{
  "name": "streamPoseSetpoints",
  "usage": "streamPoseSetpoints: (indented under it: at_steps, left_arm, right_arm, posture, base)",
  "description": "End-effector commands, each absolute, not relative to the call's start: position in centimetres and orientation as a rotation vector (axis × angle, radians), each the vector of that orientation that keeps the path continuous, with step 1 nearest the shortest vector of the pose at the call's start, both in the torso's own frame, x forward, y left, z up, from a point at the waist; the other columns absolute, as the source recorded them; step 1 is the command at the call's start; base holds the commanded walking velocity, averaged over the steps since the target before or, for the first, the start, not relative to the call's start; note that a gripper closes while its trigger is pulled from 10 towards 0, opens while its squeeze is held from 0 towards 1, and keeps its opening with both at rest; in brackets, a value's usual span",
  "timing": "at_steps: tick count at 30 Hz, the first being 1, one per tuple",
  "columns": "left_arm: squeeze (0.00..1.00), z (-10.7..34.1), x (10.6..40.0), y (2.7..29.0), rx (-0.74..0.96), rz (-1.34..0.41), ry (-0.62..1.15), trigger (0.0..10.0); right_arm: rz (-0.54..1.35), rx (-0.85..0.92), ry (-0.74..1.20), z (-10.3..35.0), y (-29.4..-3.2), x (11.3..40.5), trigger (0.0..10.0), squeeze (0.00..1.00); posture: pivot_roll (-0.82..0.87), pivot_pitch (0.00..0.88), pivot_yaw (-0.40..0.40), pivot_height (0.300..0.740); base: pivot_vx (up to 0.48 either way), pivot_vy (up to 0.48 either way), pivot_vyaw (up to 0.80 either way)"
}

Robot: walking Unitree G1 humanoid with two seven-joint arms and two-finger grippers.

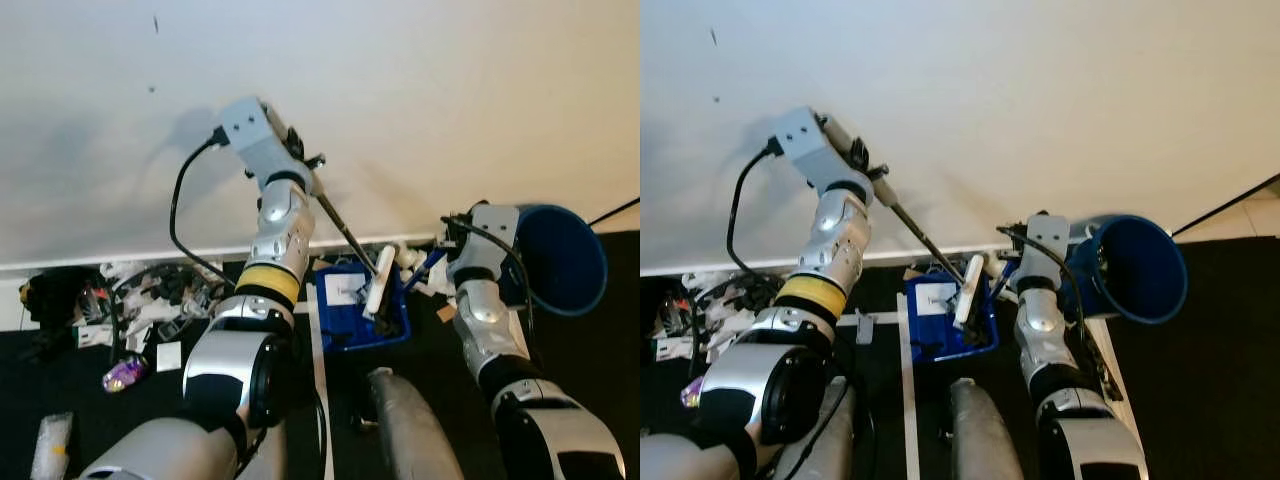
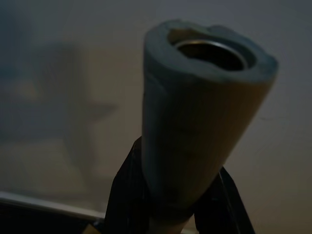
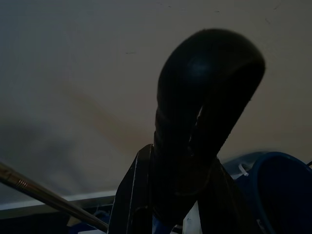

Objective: Sweep floor

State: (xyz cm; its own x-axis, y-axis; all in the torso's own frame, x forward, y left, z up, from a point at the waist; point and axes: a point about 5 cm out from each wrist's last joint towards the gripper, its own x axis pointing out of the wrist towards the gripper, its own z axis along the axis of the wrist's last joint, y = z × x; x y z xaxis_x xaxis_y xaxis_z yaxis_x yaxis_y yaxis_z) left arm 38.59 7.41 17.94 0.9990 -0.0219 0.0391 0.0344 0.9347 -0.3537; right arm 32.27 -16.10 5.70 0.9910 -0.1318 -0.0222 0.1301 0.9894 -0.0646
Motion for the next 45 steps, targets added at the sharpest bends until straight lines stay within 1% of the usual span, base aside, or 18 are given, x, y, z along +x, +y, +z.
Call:
streamPoseSetpoints:
  at_steps: [1,2,4,5,8,9,12,13,14,16,17,19,23,28,32,36,42,45]
  left_arm:
    - [0.0,18.9,36.7,2.0,-0.35,-0.252,-0.057,10.0]
    - [0.0,20.2,37.0,4.6,-0.235,-0.33,-0.116,10.0]
    - [0.0,21.3,36.9,7.1,-0.188,-0.38,-0.122,10.0]
    - [0.0,21.3,36.9,7.1,-0.188,-0.38,-0.122,10.0]
    - [0.0,22.5,36.8,11.0,-0.119,-0.413,-0.113,10.0]
    - [0.0,22.5,36.8,11.0,-0.119,-0.413,-0.113,10.0]
    - [0.0,23.4,36.6,16.3,0.043,-0.345,-0.12,10.0]
    - [0.0,23.5,36.5,17.5,0.096,-0.322,-0.121,10.0]
    - [0.0,23.5,36.5,17.5,0.096,-0.322,-0.121,10.0]
    - [0.0,23.7,36.3,21.1,0.213,-0.195,-0.126,10.0]
    - [0.0,23.7,36.3,21.1,0.213,-0.195,-0.126,10.0]
    - [0.0,23.6,35.9,22.8,0.276,-0.13,-0.117,10.0]
    - [0.0,22.3,35.0,25.7,0.482,-0.039,-0.053,10.0]
    - [0.0,20.3,34.7,26.9,0.571,0.01,-0.003,10.0]
    - [0.0,15.9,34.5,27.7,0.645,0.109,0.07,10.0]
    - [0.0,13.7,34.3,27.3,0.617,0.134,0.096,10.0]
    - [0.0,11.0,34.3,25.0,0.434,0.131,0.092,10.0]
    - [0.0,9.5,34.7,21.6,0.144,0.162,0.086,10.0]
  right_arm:
    - [-0.137,-0.106,0.222,2.0,-16.6,30.2,10.0,0.0]
    - [-0.129,-0.101,0.221,2.2,-16.3,30.4,10.0,0.0]
    - [-0.124,-0.099,0.221,2.3,-16.2,30.5,10.0,0.0]
    - [-0.124,-0.099,0.221,2.3,-16.2,30.5,10.0,0.0]
    - [-0.116,-0.097,0.223,2.4,-15.9,30.7,10.0,0.0]
    - [-0.116,-0.097,0.223,2.4,-15.9,30.7,10.0,0.0]
    - [-0.109,-0.095,0.228,2.3,-15.7,30.7,10.0,0.0]
    - [-0.108,-0.095,0.23,2.3,-15.6,30.7,10.0,0.0]
    - [-0.108,-0.095,0.23,2.3,-15.6,30.7,10.0,0.0]
    - [-0.108,-0.093,0.234,2.2,-15.4,30.7,10.0,0.0]
    - [-0.108,-0.093,0.234,2.2,-15.4,30.7,10.0,0.0]
    - [-0.108,-0.09,0.234,2.2,-15.2,30.6,10.0,0.0]
    - [-0.104,-0.067,0.224,2.3,-14.5,30.7,10.0,0.0]
    - [-0.072,-0.041,0.201,2.8,-13.5,31.0,10.0,0.0]
    - [0.0,-0.032,0.168,3.4,-11.6,31.3,10.0,0.0]
    - [0.015,-0.031,0.161,3.6,-11.0,31.4,10.0,0.0]
    - [0.035,-0.037,0.16,3.6,-10.6,31.3,10.0,0.0]
    - [0.042,-0.048,0.156,3.6,-10.7,31.3,10.0,0.0]
  posture:
    - [0.05,0.232,-0.121,0.74]
    - [0.06,0.229,-0.127,0.74]
    - [0.07,0.226,-0.129,0.74]
    - [0.07,0.226,-0.129,0.74]
    - [0.07,0.222,-0.133,0.74]
    - [0.07,0.222,-0.133,0.74]
    - [0.08,0.219,-0.137,0.74]
    - [0.08,0.221,-0.138,0.74]
    - [0.08,0.221,-0.138,0.74]
    - [0.08,0.229,-0.139,0.74]
    - [0.08,0.229,-0.139,0.74]
    - [0.08,0.229,-0.138,0.74]
    - [0.07,0.232,-0.134,0.74]
    - [0.06,0.24,-0.136,0.74]
    - [0.05,0.242,-0.143,0.74]
    - [0.05,0.242,-0.151,0.74]
    - [0.03,0.251,-0.164,0.74]
    - [0.02,0.255,-0.169,0.74]
  base:
    - [0.0,0.0,0.0]
    - [0.0,0.0,0.0]
    - [0.0,0.0,0.0]
    - [0.0,0.0,0.0]
    - [0.0,0.0,0.0]
    - [0.0,0.0,0.0]
    - [0.0,0.0,0.0]
    - [0.0,0.0,0.0]
    - [0.0,0.0,0.0]
    - [0.0,0.0,0.0]
    - [0.0,0.0,0.0]
    - [0.0,0.0,0.0]
    - [0.0,0.0,0.0]
    - [0.0,0.0,0.0]
    - [0.0,0.0,0.0]
    - [0.0,0.0,0.0]
    - [0.0,0.0,0.0]
    - [0.0,0.0,0.0]
